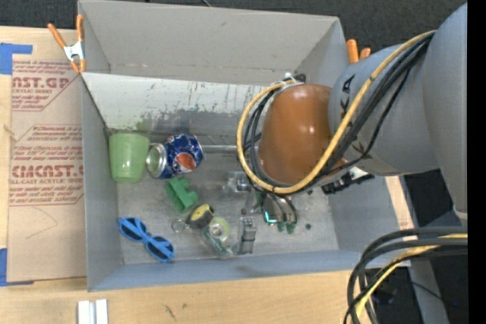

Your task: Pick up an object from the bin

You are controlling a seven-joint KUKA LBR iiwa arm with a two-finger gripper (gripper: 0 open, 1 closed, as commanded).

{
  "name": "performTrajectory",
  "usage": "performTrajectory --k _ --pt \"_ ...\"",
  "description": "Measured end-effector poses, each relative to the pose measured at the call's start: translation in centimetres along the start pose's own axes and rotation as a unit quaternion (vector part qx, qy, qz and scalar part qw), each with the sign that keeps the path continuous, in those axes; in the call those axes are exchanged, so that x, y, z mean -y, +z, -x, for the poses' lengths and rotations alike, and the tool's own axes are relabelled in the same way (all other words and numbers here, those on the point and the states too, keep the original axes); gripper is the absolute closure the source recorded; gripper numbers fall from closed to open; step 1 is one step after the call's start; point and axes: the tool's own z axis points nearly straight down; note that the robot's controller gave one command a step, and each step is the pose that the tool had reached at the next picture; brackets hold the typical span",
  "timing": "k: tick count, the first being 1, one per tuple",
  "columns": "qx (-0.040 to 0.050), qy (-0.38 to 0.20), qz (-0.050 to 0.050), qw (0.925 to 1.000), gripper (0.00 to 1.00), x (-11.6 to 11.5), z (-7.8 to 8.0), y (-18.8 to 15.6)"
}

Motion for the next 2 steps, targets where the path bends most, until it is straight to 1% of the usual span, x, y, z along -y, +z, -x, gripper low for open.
performTrajectory --k 1,2 --pt "0.0041 0.066 0.001 0.9978 0.0 -4.26 0.6 6.81" --pt "0.0046 0.067 0.001 0.9978 1.0 -4.12 0.66 6.6"
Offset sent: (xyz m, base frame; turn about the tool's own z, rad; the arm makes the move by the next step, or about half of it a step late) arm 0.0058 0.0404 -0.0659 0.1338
